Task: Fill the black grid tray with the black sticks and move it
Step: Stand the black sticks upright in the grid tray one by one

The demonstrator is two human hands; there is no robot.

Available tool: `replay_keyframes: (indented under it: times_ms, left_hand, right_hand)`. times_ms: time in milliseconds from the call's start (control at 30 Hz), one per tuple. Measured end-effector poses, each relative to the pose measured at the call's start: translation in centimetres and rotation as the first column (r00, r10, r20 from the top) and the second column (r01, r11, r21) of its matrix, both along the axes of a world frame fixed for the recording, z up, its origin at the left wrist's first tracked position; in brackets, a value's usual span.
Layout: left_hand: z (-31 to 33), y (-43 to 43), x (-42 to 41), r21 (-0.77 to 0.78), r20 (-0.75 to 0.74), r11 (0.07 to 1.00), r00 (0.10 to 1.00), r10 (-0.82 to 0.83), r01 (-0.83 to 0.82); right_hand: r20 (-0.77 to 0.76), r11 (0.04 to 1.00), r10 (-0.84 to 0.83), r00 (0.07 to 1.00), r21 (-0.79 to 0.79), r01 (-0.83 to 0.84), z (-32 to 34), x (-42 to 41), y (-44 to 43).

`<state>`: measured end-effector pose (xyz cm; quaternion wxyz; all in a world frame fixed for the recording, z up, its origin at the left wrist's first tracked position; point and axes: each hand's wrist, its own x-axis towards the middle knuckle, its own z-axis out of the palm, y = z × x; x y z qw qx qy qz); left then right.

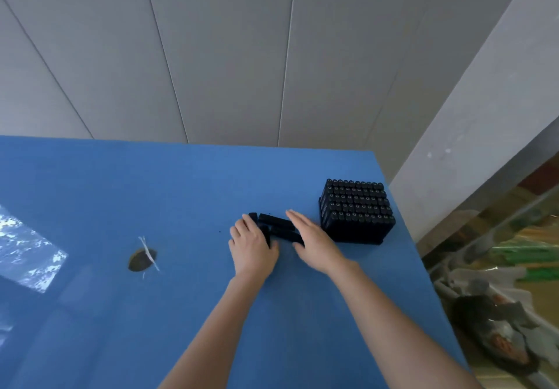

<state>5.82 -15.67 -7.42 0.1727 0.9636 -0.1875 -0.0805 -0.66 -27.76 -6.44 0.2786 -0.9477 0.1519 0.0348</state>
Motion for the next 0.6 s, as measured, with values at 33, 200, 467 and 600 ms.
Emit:
replay_keyframes:
  times_ms: [33, 200, 467, 600]
  left_hand:
    - [-0.2, 0.2, 0.1, 0.003, 0.008, 1.000, 1.000, -0.018, 0.017]
    - [-0.1, 0.0, 0.6, 0.084, 0.062, 0.995, 0.997, -0.053, 0.048]
    - [-0.4, 0.2, 0.1, 0.235, 0.102, 0.972, 0.993, -0.056, 0.031]
    - [-0.2, 2.1, -0.9, 0.112, 0.070, 0.992, 0.996, -0.058, 0.050]
  right_hand:
    - [0.001, 1.000, 0.028, 1.000, -0.004, -0.028, -0.1, 0.2, -0.1]
    - [0.030, 0.977, 0.104, 0.994, -0.191, -0.097, -0.4, 1.2, 0.2]
    - [-0.055, 0.895, 0.024, 0.998, -0.444, -0.046, -1.0, 1.0, 2.8]
    - [-0.071, 0.958, -0.060, 0.996, -0.286, 0.037, -0.1, 0.5, 3.1]
